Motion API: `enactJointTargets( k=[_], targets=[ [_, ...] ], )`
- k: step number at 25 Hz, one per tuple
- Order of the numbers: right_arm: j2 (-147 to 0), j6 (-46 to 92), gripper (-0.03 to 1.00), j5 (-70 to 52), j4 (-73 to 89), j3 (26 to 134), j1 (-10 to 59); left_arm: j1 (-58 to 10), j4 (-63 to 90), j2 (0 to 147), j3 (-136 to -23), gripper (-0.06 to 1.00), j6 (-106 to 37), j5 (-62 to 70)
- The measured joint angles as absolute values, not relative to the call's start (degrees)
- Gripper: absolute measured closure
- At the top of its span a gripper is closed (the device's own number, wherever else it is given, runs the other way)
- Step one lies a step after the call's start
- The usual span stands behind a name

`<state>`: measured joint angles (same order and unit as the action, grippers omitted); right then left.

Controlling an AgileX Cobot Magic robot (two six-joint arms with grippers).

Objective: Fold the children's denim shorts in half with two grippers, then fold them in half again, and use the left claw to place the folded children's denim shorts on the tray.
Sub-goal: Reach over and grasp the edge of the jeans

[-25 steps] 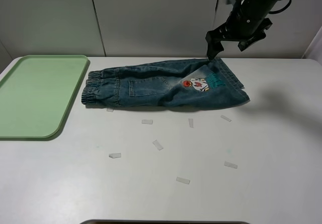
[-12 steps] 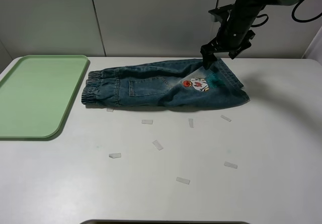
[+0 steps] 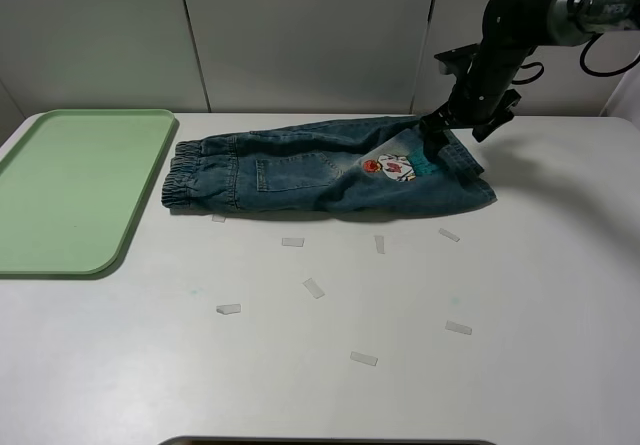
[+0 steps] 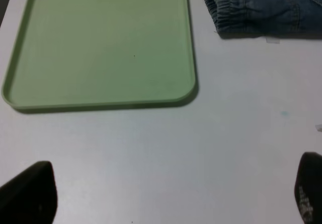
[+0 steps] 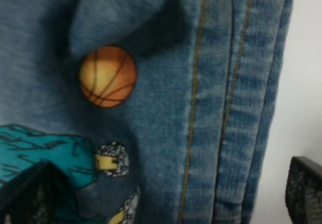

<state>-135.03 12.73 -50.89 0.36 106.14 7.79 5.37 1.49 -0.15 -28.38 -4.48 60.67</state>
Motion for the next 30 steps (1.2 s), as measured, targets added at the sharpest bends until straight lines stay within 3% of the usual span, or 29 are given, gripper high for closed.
enactJointTargets(
  k=[23, 26, 30],
  targets=[
    [-139.8, 14.9, 0.27, -48.3, 2.9, 107.2, 6.8, 5.4, 1.4, -0.1, -28.4, 0.01, -4.5, 60.7],
    [-139.9, 14.9, 0.38, -48.8, 3.8, 107.2, 6.8, 5.4, 1.4, -0.1, -28.4, 0.01, -4.5, 60.7],
    [-139.9, 14.9, 0.67, -49.9, 6.2, 107.2, 7.5, 5.4, 1.4, -0.1, -28.4, 0.01, -4.5, 60.7]
  ],
)
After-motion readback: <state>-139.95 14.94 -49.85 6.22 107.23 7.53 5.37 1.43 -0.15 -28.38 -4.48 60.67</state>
